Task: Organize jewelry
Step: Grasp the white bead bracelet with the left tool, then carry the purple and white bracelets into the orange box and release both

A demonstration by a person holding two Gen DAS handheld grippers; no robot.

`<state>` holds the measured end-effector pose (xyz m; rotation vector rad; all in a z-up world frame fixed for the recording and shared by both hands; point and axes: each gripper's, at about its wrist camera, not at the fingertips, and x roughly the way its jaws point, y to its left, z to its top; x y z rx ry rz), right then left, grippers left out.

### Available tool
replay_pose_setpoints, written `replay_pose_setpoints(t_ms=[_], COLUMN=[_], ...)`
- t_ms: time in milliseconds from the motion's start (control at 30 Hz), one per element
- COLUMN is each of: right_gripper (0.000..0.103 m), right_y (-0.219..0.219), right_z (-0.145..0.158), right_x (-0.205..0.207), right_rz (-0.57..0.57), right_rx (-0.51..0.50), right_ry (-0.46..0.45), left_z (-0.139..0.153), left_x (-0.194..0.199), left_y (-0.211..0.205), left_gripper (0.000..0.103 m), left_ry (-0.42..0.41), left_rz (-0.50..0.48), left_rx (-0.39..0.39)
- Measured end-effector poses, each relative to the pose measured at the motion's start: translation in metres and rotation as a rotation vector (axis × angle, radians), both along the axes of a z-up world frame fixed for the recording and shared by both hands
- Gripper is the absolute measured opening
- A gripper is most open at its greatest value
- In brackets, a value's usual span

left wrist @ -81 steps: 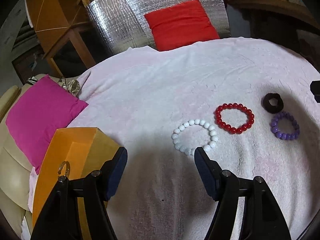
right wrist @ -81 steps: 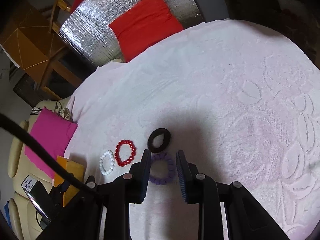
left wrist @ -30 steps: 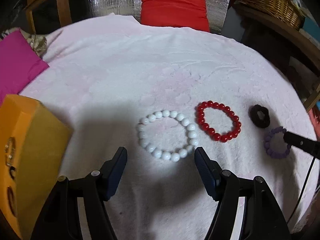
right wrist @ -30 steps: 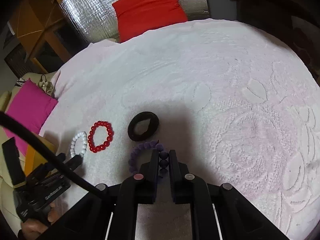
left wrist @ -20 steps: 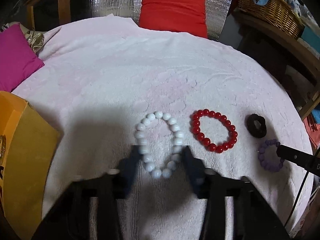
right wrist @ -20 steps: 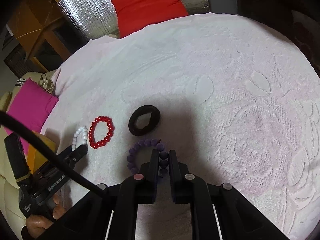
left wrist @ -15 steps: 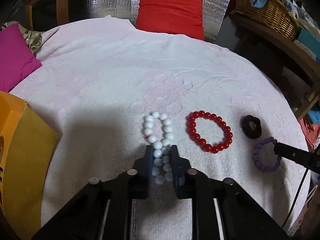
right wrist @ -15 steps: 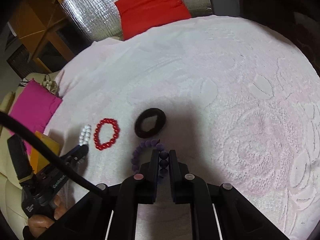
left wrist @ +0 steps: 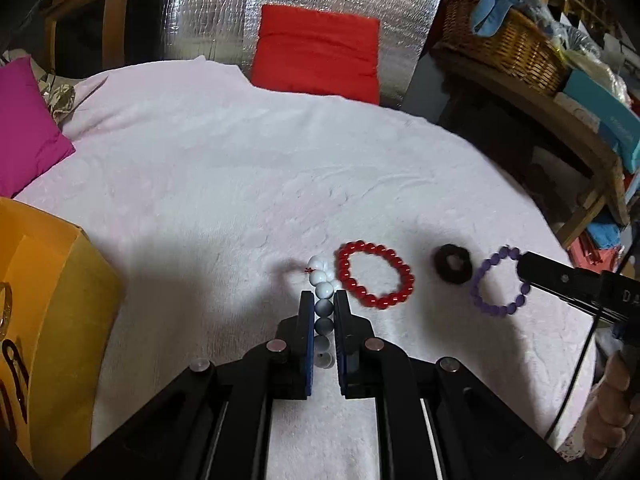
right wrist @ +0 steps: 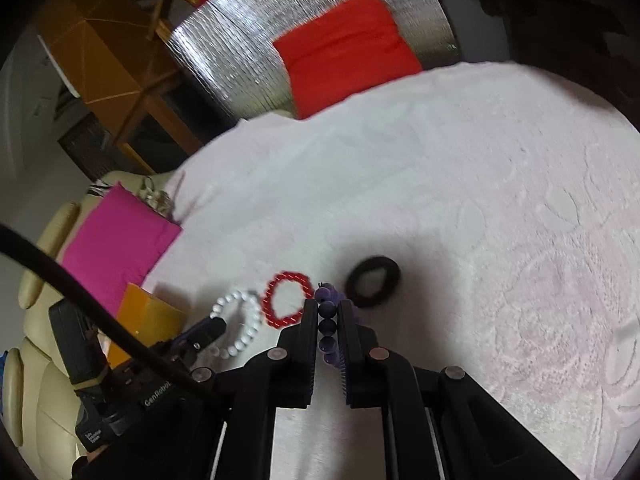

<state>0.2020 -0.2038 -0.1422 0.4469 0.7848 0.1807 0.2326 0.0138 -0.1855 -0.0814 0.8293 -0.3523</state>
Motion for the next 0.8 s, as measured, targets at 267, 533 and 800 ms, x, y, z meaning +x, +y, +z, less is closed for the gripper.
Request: replay_pose_setpoints(t_ms=[267, 533, 800], right_gripper=[0.011, 0.011, 0.011], right_y=[0.015, 0.035, 0.064], right_z=[0.013, 0.017, 0.023], right_x=[-0.006, -0.008, -0.016], right_rz=[0.044, 0.077, 0.128], right_rx=[0.017, 0.006, -0.006], right_ry=[-0.083, -0.123, -0.194], left_z=[0.022, 0.036, 0.061], left_x=[-0.017, -0.035, -0.061], left_y=[0.008, 0.021, 0.042], left_gripper=[0.010, 0.010, 0.010], left_ry=[-0.045, -0.086, -0.165], left_rz=[0.001, 0.017, 0.055], left_rx=[-0.033, -0.056, -0.091])
